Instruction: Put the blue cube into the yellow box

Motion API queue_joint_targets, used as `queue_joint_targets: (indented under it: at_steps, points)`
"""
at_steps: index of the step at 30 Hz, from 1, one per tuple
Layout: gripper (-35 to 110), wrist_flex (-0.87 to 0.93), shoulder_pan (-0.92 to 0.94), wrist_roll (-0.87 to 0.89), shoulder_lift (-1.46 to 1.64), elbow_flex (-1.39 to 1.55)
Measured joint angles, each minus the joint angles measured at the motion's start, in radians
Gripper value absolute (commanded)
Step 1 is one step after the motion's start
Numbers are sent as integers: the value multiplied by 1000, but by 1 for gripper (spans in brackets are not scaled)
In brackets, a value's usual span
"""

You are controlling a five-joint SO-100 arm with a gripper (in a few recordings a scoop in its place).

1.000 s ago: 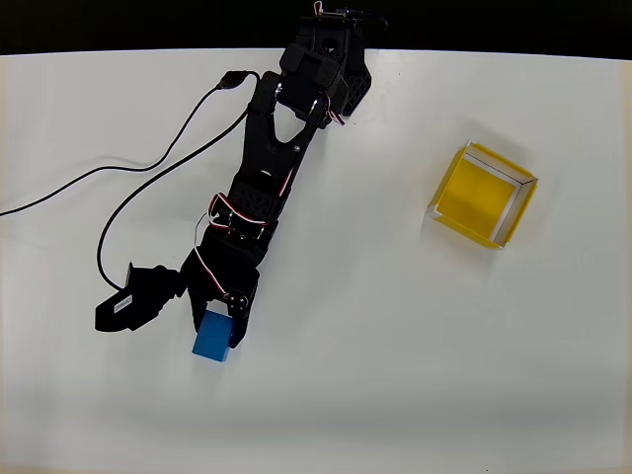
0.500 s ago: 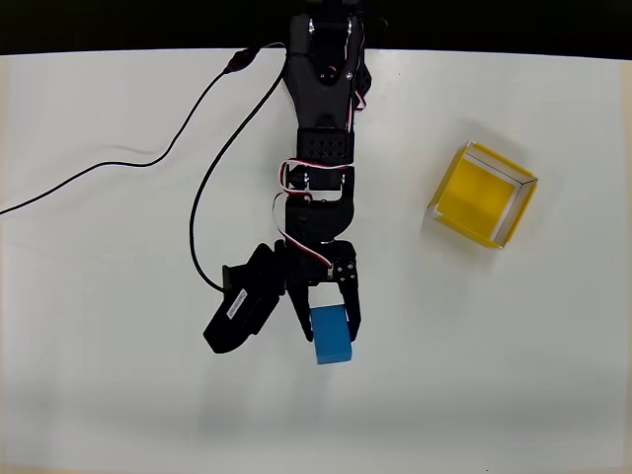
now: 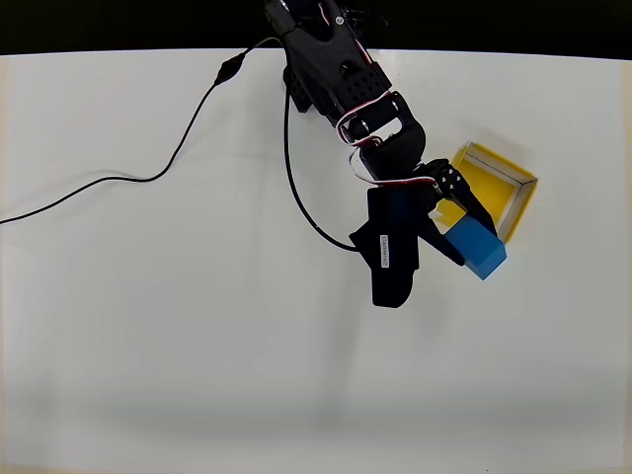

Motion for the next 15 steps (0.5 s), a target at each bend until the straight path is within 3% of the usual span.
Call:
queue_joint_targets:
  at_steps: [15]
  points:
    - [16,-64,-141,232,-245,28]
